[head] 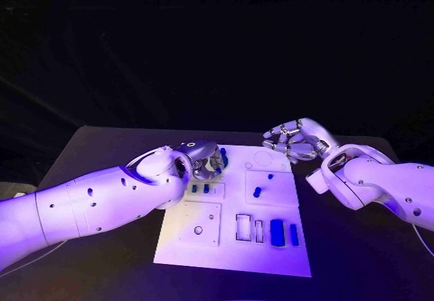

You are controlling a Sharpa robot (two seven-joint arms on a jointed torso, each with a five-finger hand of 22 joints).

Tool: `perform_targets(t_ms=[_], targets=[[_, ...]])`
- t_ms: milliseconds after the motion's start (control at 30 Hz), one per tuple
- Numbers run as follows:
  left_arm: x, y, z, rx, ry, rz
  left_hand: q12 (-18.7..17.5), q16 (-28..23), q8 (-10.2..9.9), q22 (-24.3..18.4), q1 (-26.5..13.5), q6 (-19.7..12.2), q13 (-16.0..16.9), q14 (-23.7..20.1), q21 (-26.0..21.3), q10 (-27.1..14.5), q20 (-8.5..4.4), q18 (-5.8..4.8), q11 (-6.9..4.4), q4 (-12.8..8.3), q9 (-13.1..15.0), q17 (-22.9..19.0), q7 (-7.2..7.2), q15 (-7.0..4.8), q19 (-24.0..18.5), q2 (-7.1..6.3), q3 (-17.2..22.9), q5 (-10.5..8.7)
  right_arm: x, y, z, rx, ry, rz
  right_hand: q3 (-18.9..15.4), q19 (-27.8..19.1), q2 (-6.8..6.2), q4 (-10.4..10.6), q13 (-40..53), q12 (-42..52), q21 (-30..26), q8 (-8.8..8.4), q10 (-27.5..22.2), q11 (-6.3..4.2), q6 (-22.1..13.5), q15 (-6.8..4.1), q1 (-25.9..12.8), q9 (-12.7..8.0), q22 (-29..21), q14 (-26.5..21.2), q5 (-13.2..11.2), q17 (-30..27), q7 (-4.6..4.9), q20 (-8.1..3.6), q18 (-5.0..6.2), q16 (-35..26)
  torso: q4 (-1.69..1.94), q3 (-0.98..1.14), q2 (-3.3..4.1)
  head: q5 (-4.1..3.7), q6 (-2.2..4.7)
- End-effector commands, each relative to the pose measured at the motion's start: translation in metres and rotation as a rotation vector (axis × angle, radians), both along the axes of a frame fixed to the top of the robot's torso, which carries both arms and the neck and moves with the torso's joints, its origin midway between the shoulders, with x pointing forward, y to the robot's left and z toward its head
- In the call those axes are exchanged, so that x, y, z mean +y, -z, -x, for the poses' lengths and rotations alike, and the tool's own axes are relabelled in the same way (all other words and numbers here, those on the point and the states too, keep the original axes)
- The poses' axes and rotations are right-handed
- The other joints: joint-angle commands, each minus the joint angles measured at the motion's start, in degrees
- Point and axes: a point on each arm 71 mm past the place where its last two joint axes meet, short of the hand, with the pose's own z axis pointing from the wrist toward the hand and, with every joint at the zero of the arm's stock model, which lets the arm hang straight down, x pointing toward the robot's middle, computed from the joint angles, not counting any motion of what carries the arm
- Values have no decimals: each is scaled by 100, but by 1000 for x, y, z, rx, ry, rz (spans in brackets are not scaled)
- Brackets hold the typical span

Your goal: Assemble the parts on the task board

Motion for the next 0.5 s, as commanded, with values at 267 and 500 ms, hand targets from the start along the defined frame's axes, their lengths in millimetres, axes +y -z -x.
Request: perform_targets(t_ms=[267,500], targets=[[26,-4,1,48,-49,14,-46,22,-42,20,-48,82,-4,46,32,77,5,-72,-15,-1,-12,-13,-7,0,53,-69,37,-26,0,0,1,-5,-12,3,4,-21,0,-21,4,5,-30,26,-26,-9,-24,-8,36,9,8,-23,-13,9,-3,-3,72,-4,-4,5,6,15,12],[42,-1,-1,70,-77,2,-69,20,-52,22,-85,97,-5,46,34,95,4,-72,-17,8,-15,-24,-10,0,52,-77,40,-30,1,0,1,-5,-13,2,4,-21,0,-21,4,5,-30,26,-26,-9,-24,-8,36,9,8,-23,-13,9,-3,-3,72,-4,-6,3,6,12,16]])
